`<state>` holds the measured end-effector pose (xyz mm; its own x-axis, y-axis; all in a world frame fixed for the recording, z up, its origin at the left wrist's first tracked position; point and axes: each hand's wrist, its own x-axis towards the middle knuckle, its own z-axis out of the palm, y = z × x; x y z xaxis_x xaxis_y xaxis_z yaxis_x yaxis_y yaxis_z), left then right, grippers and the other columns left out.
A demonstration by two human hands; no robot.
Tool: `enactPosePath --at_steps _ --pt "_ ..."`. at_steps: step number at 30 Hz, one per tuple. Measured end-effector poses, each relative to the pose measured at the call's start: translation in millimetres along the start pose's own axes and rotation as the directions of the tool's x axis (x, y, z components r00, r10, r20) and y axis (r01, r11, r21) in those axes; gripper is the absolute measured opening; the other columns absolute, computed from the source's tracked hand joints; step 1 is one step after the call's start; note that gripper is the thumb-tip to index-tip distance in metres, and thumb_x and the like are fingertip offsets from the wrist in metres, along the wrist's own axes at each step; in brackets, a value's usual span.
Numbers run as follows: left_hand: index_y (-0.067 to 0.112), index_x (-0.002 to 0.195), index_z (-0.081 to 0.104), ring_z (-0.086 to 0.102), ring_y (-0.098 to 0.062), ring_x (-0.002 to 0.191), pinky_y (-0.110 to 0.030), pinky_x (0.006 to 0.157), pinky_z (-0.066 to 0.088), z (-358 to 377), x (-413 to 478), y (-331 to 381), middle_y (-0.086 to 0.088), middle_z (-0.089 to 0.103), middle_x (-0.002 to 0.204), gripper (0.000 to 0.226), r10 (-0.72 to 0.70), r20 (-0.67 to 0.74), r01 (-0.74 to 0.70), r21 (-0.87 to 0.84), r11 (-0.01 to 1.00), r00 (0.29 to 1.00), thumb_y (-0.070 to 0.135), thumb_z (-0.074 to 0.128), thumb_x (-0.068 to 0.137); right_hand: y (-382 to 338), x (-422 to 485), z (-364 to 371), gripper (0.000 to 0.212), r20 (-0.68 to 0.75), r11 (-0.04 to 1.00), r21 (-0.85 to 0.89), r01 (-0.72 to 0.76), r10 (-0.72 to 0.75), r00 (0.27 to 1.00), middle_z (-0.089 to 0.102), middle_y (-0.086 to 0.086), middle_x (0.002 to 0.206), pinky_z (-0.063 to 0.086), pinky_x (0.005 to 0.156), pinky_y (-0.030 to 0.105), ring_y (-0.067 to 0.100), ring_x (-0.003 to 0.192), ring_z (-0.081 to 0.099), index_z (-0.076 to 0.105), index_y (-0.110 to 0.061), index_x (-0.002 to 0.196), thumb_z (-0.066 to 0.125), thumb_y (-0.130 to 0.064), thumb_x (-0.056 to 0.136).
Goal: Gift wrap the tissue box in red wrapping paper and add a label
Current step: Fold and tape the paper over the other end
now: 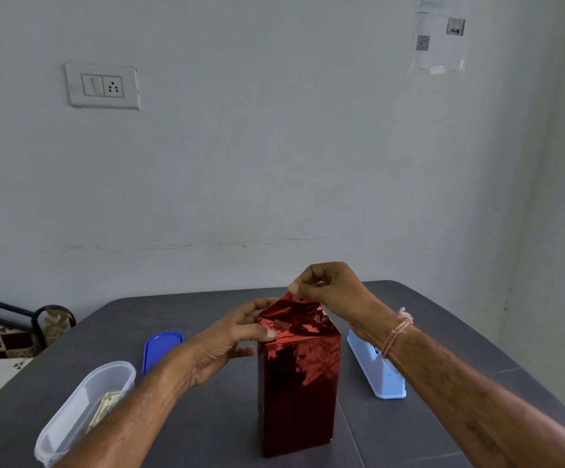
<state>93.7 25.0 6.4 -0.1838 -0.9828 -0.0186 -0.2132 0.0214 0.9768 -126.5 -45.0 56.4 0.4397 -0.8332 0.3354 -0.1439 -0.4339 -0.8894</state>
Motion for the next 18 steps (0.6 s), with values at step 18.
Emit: enactPosePath --at_steps 18 --pt "0.049 0.12 0.068 0.066 -0.013 0.115 -0.043 0.103 0.05 22.9 -18.2 -6.0 0.009 0.073 0.117 0.06 0.068 -0.159 -0.069 -0.003 0.998 0.985 0.052 0.076 0.061 11.5 -61.4 23.5 0.012 -0.284 0.921 -0.388 0.002 -0.122 0.951 0.063 -0.011 0.085 0.04 0.063 0.008 -0.003 0.069 0.055 0.078 -0.027 0.079 0.087 -0.034 0.079"
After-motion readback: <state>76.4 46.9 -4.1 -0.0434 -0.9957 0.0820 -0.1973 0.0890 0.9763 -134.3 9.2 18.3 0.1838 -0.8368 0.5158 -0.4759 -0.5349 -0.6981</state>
